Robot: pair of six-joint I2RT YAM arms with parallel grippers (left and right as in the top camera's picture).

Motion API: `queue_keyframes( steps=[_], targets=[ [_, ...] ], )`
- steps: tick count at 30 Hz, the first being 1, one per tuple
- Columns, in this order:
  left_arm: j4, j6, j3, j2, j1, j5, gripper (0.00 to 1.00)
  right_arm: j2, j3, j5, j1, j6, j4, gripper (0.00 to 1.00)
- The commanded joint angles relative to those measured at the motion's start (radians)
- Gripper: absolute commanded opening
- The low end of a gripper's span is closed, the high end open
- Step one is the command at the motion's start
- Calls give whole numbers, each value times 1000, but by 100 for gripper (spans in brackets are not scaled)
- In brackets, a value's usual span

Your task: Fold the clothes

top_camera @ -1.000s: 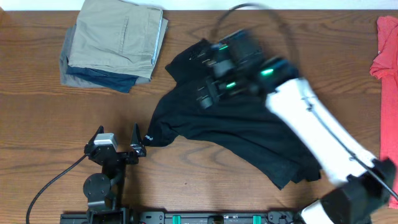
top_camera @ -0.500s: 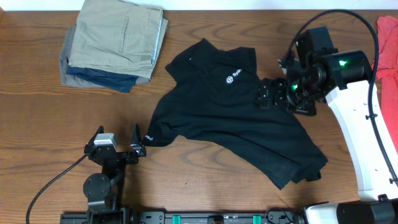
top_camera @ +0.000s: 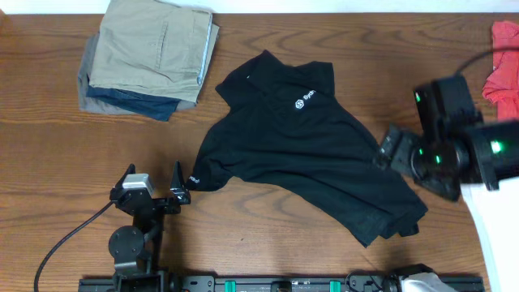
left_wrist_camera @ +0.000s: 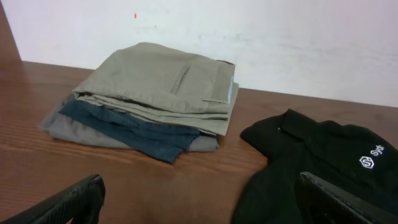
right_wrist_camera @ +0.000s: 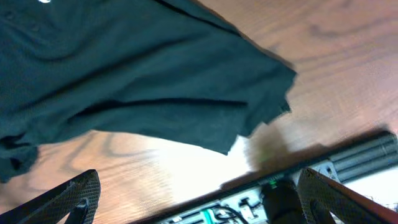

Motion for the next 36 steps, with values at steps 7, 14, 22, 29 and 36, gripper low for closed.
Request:
queue_keyframes(
  steps=[7, 14, 22, 29, 36],
  targets=[
    [-33, 17, -17, -6, 5, 14, 98, -43, -378, -82, -11, 28, 69, 95],
    [-33, 17, -17, -6, 5, 14, 98, -43, -550, -132, -11, 102, 166, 90],
    [-33, 17, -17, -6, 5, 14, 98, -43, -714, -184, -9, 142, 335, 87],
    [-33, 17, -17, -6, 5, 14, 98, -43, -858, -192, -9, 213, 486, 73],
    [-33, 17, -17, -6, 5, 14, 98, -43, -953, -214, -9, 216, 595, 80]
  ],
)
